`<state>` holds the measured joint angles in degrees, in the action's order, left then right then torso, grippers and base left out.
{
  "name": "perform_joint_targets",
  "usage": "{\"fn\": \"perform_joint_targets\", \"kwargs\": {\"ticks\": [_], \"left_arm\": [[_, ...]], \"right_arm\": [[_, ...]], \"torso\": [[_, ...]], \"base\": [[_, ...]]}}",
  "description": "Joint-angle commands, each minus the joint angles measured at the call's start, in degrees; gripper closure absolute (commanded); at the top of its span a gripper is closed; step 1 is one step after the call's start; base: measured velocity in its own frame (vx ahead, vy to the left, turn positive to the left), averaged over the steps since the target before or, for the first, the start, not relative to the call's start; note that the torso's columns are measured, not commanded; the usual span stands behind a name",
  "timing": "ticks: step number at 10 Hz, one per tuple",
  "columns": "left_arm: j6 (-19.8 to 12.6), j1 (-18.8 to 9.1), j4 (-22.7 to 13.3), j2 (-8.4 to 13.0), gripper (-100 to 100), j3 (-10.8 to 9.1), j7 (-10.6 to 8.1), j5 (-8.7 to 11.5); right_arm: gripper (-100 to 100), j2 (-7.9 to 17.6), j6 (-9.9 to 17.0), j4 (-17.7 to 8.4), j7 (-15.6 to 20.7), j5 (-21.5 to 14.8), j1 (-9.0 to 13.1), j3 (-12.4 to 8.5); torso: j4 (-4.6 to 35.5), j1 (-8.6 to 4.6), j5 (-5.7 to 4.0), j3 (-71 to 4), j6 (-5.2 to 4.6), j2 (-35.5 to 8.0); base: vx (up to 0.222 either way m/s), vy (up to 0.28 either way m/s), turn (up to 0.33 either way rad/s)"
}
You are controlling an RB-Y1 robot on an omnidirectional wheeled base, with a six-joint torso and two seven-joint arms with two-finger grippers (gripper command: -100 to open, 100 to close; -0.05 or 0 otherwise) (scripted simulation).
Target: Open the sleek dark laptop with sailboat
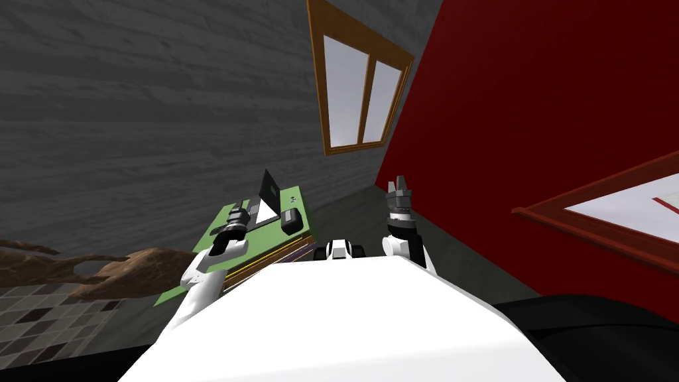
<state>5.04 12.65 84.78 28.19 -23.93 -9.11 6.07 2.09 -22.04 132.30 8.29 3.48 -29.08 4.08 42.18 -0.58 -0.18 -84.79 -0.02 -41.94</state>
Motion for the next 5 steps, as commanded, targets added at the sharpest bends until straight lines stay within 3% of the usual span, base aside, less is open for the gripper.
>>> {"fn": "perform_joint_targets", "kwargs": {"ticks": [1, 5], "left_arm": [[-1.8, 0.7, 0.7, 2.2, -100, -0.48, 1.84, -1.8], [-5.0, 1.7, 1.8, 6.1, -100, -1.33, 5.09, -5.1]], "right_arm": [[0, 0.0, 0.0, 0.0, 0.0, 0.0, 0.0, 0.0], [0, 0.0, 0.0, 0.0, 0.0, 0.0, 0.0, 0.0]], "torso": [[0.0, 0.28, 0.08, 0.1, 0.01, -0.1], [0.1, 0.54, 0.16, 0.3, -0.08, -0.4]], "base": [[0.118, -0.194, 0.000], [0.092, -0.170, 0.004]]}}
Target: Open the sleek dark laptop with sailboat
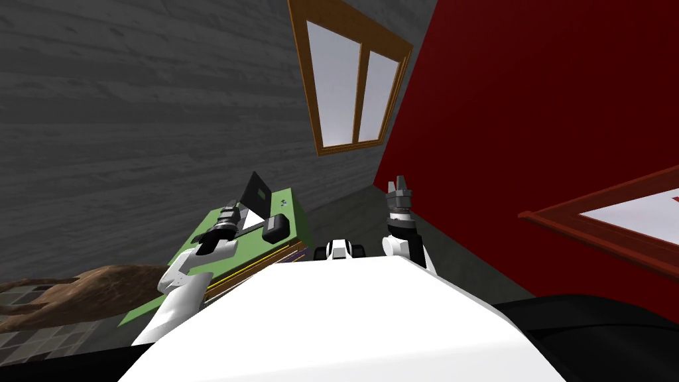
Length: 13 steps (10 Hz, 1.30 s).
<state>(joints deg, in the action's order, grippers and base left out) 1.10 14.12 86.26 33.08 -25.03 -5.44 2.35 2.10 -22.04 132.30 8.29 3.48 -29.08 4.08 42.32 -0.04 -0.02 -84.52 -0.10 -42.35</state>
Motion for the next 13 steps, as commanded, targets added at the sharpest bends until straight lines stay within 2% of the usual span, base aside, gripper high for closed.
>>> {"fn": "perform_joint_targets", "kwargs": {"ticks": [1, 3, 4, 5, 6, 8, 9, 10, 11, 12, 13], "left_arm": [[-0.6, 0.1, -0.1, 1.0, -100, -0.11, 0.74, -0.7], [-2.7, -4.1, -1.4, -2.5, -100, -2.22, 3.83, -4.0], [-2.7, -5.1, -1.4, -2.5, -100, -2.22, 3.83, -4.0], [-3.7, -7.2, -2.1, -4.3, -100, -3.27, 5.29, -5.6], [-3.7, -7.7, -2.1, -4.3, -100, -3.27, 5.29, -5.6], [-5.8, -11.8, -3.5, -7.9, -100, -5.37, 8.20, -8.8], [-5.8, -12.9, -3.5, -7.9, -100, -5.37, 8.20, -8.8], [-6.8, -14.8, -4.1, -9.7, -100, -6.42, 9.66, -10.4], [-6.8, -15.5, -4.1, -9.7, -100, -6.42, 9.66, -10.4], [-7.8, -17.6, -4.8, -11.4, -100, -7.47, 11.12, -11.9], [-7.8, -18.0, -4.8, -11.4, -100, -7.47, 11.12, -11.9]], "right_arm": [[0, 0.0, 0.0, 0.0, 0.0, 0.0, 0.0, 0.0], [0, 0.0, 0.0, 0.0, 0.0, 0.0, 0.0, 0.0], [0, 0.0, 0.0, 0.0, 0.0, 0.0, 0.0, 0.0], [0, 0.0, 0.0, 0.0, 0.0, 0.0, 0.0, 0.0], [0, 0.0, 0.0, 0.0, 0.0, 0.0, 0.0, 0.0], [0, 0.0, 0.0, 0.0, 0.0, 0.0, 0.0, 0.0], [0, 0.0, 0.0, 0.0, 0.0, 0.0, 0.0, 0.0], [0, 0.0, 0.0, 0.0, 0.0, 0.0, 0.0, 0.0], [0, 0.0, 0.0, 0.0, 0.0, 0.0, 0.0, 0.0], [0, 0.0, 0.0, 0.0, 0.0, 0.0, 0.0, 0.0], [0, 0.0, 0.0, 0.0, 0.0, 0.0, 0.0, 0.0]], "torso": [[0.0, -0.03, 0.00, -0.1, 0.05, 0.1], [0.1, 0.50, 0.16, 0.2, 0.07, -0.3], [0.1, 0.52, 0.17, 0.2, 0.10, -0.3], [0.0, 0.24, 0.09, 0.1, 0.15, -0.2], [0.0, 0.01, 0.01, 0.0, 0.09, 0.0], [-0.1, 0.01, 0.00, -0.1, 0.08, 0.2], [0.0, 0.11, 0.05, 0.0, 0.09, 0.0], [0.0, 0.00, 0.01, 0.0, 0.14, 0.1], [0.0, -0.04, 0.00, 0.0, 0.08, 0.0], [0.0, -0.06, -0.01, -0.1, 0.12, 0.1], [0.0, 0.00, 0.01, -0.1, 0.08, 0.1]], "base": [[0.052, -0.075, 0.002], [-0.083, 0.064, -0.152], [-0.127, 0.091, -0.056], [-0.116, 0.079, -0.089], [-0.078, 0.064, -0.057], [-0.105, 0.098, -0.141], [-0.098, 0.072, -0.065], [-0.109, 0.059, -0.112], [-0.088, 0.041, -0.056], [-0.090, 0.045, -0.095], [-0.078, 0.047, -0.058]]}}
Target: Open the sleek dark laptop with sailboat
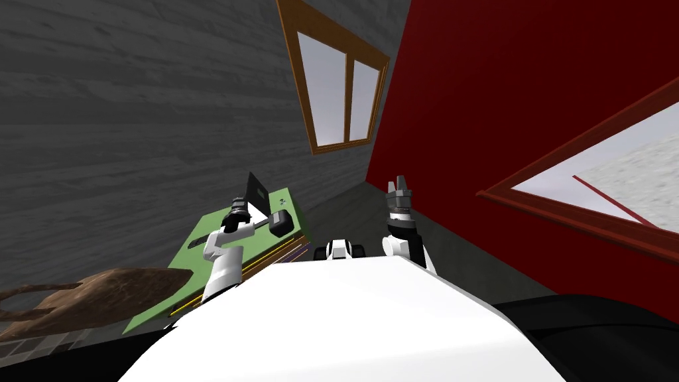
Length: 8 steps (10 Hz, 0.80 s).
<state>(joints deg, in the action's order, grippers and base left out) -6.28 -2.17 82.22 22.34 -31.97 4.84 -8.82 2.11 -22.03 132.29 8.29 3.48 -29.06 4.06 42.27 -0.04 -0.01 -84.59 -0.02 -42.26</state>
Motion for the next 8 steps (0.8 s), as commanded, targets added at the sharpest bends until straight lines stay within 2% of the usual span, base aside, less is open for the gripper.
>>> {"fn": "perform_joint_targets", "kwargs": {"ticks": [1, 2, 4, 5, 6, 7, 8], "left_arm": [[-1.4, -3.9, -1.5, -2.5, -100, -1.58, 2.29, -2.4], [-1.4, -4.3, -1.5, -2.5, -100, -1.58, 2.29, -2.4], [-3.5, -8.3, -2.8, -6.1, -100, -3.68, 5.20, -5.5], [-3.5, -9.5, -2.8, -6.1, -100, -3.68, 5.20, -5.5], [-3.1, -9.0, -3.1, -5.8, -100, -3.59, 5.01, -5.4], [-2.4, -6.9, -2.1, -4.3, 100, -2.63, 3.74, -3.9], [-1.4, -5.1, -1.5, -2.5, 100, -1.58, 2.29, -2.4]], "right_arm": [[0, 0.0, 0.0, 0.0, 0.0, 0.0, 0.0, 0.0], [0, 0.0, 0.0, 0.0, 0.0, 0.0, 0.0, 0.0], [0, 0.0, 0.0, 0.0, 0.0, 0.0, 0.0, 0.0], [0, 0.0, 0.0, 0.0, 0.0, 0.0, 0.0, 0.0], [0, 0.0, 0.0, 0.0, 0.0, 0.0, 0.0, 0.0], [0, 0.0, 0.0, 0.0, 0.0, 0.0, 0.0, 0.0], [0, 0.0, 0.0, 0.0, 0.0, 0.0, 0.0, 0.0]], "torso": [[0.0, 0.06, 0.02, 0.0, 0.04, 0.0], [0.0, 0.11, 0.04, 0.0, 0.00, -0.1], [0.0, 0.05, 0.02, 0.0, 0.00, 0.0], [0.0, 0.14, 0.04, 0.1, 0.01, -0.1], [0.0, 0.06, 0.02, 0.1, 0.05, -0.1], [0.0, -0.09, -0.02, -0.1, 0.05, 0.1], [-0.2, -0.24, -0.03, -0.2, 0.14, 0.4]], "base": [[-0.103, 0.062, -0.120], [-0.081, 0.057, -0.058], [-0.108, 0.076, -0.122], [-0.119, 0.077, -0.086], [-0.046, 0.028, -0.011], [0.073, -0.052, 0.156], [0.172, -0.076, 0.161]]}}
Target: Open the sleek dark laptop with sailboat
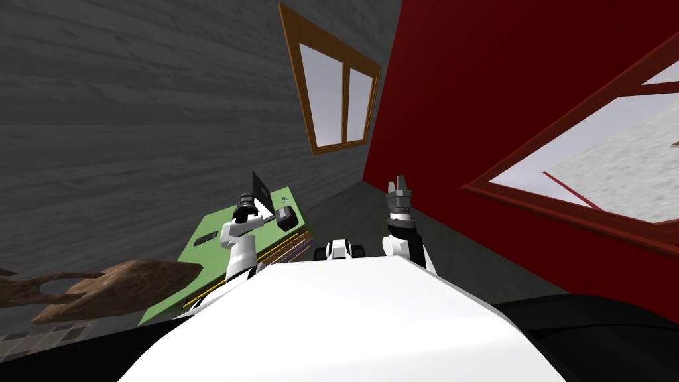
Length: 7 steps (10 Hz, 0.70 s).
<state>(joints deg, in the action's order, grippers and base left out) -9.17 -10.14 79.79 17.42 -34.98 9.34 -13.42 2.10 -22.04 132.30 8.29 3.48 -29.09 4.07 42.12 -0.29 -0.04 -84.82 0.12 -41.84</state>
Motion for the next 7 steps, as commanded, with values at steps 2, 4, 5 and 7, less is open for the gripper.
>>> {"fn": "perform_joint_targets", "kwargs": {"ticks": [2, 4, 5, 7], "left_arm": [[2.5, 5.7, 1.6, 4.2, 100, 2.48, -3.66, 3.8], [3.5, 8.2, 2.3, 6.0, 100, 3.53, -5.12, 5.4], [3.5, 8.8, 2.3, 6.0, 100, 3.53, -5.12, 5.4], [4.5, 11.4, 3.0, 7.8, 100, 4.58, -6.58, 7.0]], "right_arm": [[0, 0.0, 0.0, 0.0, 0.0, 0.0, 0.0, 0.0], [0, 0.0, 0.0, 0.0, 0.0, 0.0, 0.0, 0.0], [0, 0.0, 0.0, 0.0, 0.0, 0.0, 0.0, 0.0], [0, 0.0, 0.0, 0.0, 0.0, 0.0, 0.0, 0.0]], "torso": [[-0.3, 0.77, 0.54, 0.0, -0.09, 0.0], [-0.2, 0.90, 0.62, 0.1, -0.24, -0.2], [-0.2, 0.91, 0.61, 0.1, -0.09, -0.2], [-0.2, 0.68, 0.54, 0.1, -0.07, -0.1]], "base": [[0.129, -0.091, 0.105], [0.075, -0.053, 0.067], [0.067, -0.038, 0.056], [0.088, -0.056, 0.093]]}}
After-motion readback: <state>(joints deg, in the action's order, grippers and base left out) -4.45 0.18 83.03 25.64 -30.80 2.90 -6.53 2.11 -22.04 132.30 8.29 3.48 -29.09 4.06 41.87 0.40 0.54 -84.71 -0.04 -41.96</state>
